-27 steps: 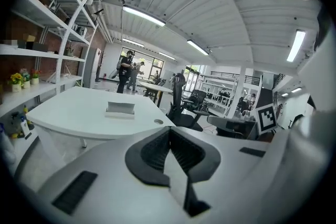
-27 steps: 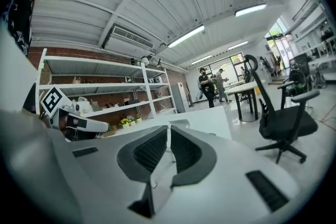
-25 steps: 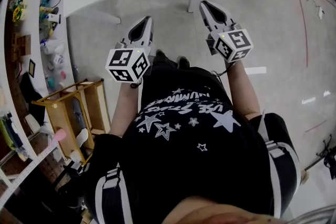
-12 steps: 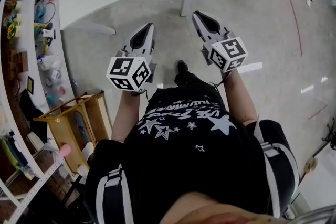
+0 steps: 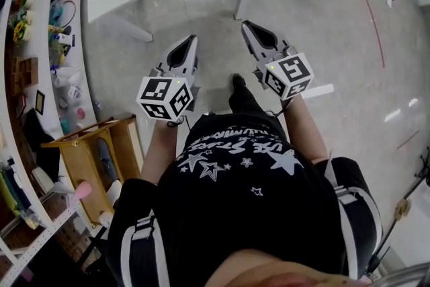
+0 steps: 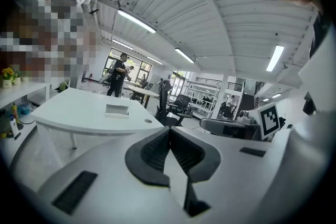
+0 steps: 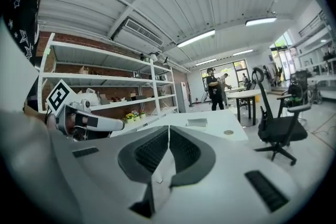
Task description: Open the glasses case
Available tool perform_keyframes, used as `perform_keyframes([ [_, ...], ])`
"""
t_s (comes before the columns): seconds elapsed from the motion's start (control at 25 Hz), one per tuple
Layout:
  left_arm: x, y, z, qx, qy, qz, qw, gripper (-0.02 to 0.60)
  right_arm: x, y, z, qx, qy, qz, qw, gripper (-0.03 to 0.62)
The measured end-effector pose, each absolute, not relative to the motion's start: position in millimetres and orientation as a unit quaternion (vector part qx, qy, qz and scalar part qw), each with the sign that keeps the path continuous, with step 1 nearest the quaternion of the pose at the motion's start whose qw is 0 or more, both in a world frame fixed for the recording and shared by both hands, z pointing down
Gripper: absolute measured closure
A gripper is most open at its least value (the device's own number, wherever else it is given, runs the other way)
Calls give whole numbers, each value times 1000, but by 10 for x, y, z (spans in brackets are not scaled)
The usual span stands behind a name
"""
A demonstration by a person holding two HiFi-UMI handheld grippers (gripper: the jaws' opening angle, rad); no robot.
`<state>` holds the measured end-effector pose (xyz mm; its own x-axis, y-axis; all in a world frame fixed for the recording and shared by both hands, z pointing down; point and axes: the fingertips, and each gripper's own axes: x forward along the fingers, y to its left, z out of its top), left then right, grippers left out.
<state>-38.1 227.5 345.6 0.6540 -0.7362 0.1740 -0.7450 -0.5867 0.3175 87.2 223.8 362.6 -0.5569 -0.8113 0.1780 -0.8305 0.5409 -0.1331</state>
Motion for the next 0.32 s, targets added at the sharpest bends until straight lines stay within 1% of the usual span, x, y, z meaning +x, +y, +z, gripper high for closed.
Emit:
perform_keyframes([
  [0.32, -569, 2631, 3427, 899, -404, 10, 172, 569, 666, 2623, 3577, 477, -872, 97, 45, 582],
])
